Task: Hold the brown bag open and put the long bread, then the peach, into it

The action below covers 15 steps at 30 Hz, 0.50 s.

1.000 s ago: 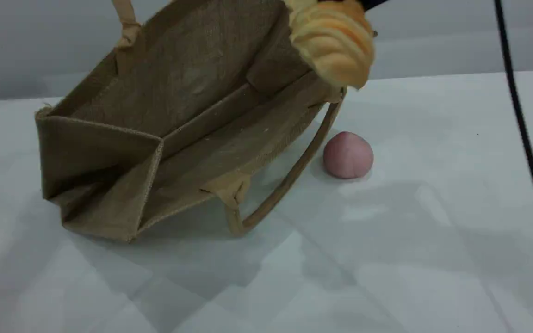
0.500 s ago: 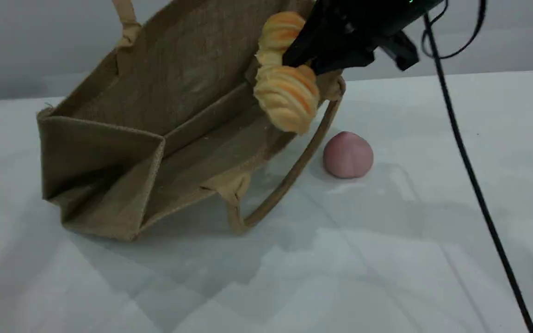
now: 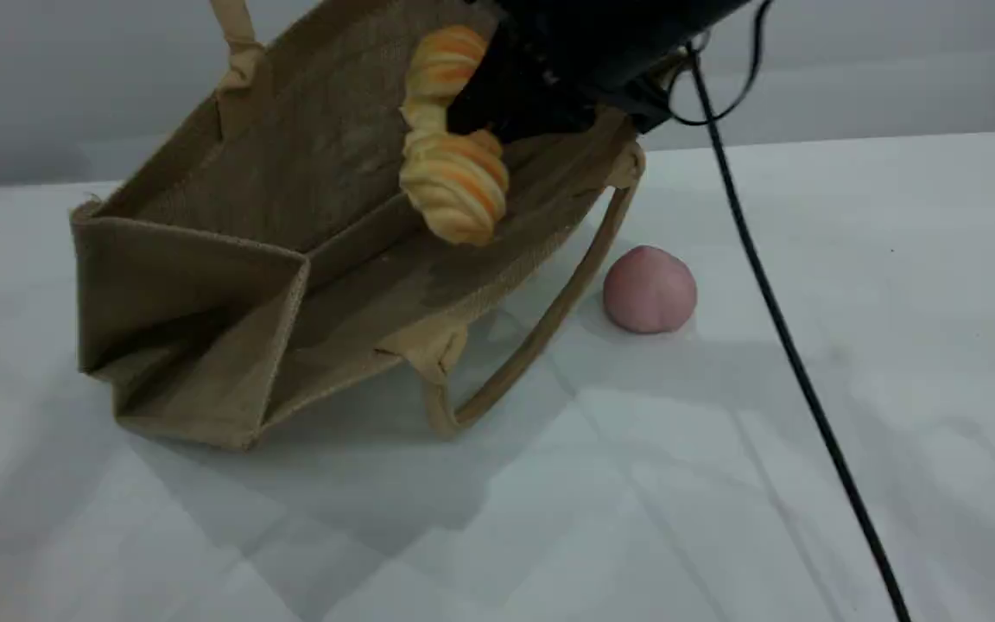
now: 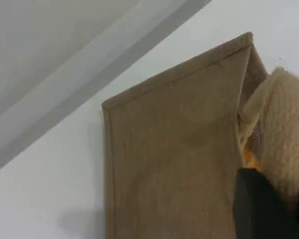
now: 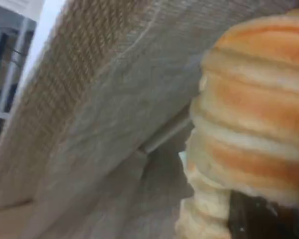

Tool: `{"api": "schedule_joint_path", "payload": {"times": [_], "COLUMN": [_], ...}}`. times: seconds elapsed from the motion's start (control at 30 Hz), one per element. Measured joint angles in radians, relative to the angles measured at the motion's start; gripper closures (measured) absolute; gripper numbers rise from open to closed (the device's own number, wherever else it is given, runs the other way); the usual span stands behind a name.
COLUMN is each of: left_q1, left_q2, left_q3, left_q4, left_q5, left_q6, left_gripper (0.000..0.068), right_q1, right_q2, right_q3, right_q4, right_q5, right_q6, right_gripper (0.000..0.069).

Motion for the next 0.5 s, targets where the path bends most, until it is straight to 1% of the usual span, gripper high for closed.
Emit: {"api": "schedule_joint_path", "payload": {"times": [0.13,0.23,0.33,0.37,0.43,0.5], "left_q1": [0.0,0.0,0.0,0.0,0.0,0.0], "left_q2": [0.0,0.0,0.0,0.0,0.0,0.0], "left_q3": [0.0,0.0,0.0,0.0,0.0,0.0], "left_q4": [0.0,0.0,0.0,0.0,0.0,0.0], "left_q5": [0.0,0.0,0.0,0.0,0.0,0.0], "left_q6": [0.0,0.0,0.0,0.0,0.0,0.0], "left_gripper": [0.0596,0.0596,0.0596,0.0596,0.0596,0.0596], "right_q1": [0.046,0.075,0.101,0.109,0.112,0.112], "right_q2": [0.038,0.039,0.039,0.039,0.039,0.039], "right_q3": [-0.042,-0.043,-0.043,-0.043,-0.043,-0.043], "right_q4": [-0.076,-0.123,-0.135,-0.134,-0.129,-0.105], "right_q5": [-0.054,-0.125,-0.196,-0.209,-0.217,-0.211], "right_q6": [0.0,-0.011,-0.049,-0.063,-0.098,-0.115], "right_gripper": [0.0627,0.0627,0.0619,0.0608,0.0562,0.0483]}}
